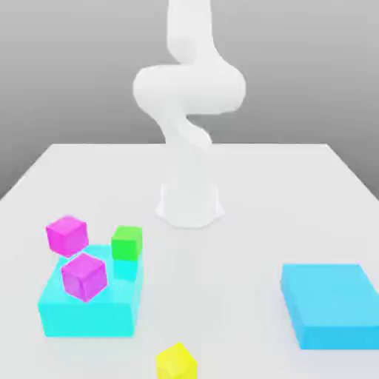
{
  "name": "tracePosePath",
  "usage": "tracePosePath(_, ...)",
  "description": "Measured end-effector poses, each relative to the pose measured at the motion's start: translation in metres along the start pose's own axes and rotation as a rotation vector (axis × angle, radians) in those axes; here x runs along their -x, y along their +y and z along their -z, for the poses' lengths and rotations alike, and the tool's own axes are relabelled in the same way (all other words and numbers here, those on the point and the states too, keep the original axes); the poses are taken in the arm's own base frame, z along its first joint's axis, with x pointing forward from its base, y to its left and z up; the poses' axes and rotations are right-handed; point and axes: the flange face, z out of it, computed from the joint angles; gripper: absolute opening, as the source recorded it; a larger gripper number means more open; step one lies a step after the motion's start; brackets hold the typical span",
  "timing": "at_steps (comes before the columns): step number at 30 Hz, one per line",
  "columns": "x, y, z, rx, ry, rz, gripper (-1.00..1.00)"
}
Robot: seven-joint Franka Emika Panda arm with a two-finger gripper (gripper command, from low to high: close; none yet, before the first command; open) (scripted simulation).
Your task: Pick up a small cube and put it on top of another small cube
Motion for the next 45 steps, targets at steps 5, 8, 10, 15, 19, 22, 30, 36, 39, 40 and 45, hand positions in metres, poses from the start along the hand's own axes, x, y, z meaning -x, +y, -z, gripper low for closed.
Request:
tracePosePath(5,0.007,0.005,-0.1,0.165,-0.019,-0.135,0.0)
tracePosePath(8,0.014,0.017,-0.156,0.253,-0.033,-0.213,0.0)
tracePosePath(10,0.021,0.028,-0.192,0.307,-0.044,-0.266,0.0)
tracePosePath(15,0.043,0.065,-0.277,0.433,-0.08,-0.4,0.0)
tracePosePath(19,0.067,0.101,-0.335,0.525,-0.117,-0.517,0.0)
tracePosePath(22,0.092,0.128,-0.373,0.587,-0.152,-0.605,0.0)
tracePosePath(30,0.162,0.19,-0.451,0.706,-0.245,-0.812,0.0)
tracePosePath(36,0.182,0.21,-0.48,0.71,-0.247,-0.817,-1.0)
tracePosePath(39,0.185,0.214,-0.485,0.71,-0.247,-0.817,-1.0)
tracePosePath(40,0.183,0.211,-0.482,0.709,-0.247,-0.818,-1.0)
tracePosePath(45,0.154,0.188,-0.439,0.716,-0.237,-0.833,-1.0)
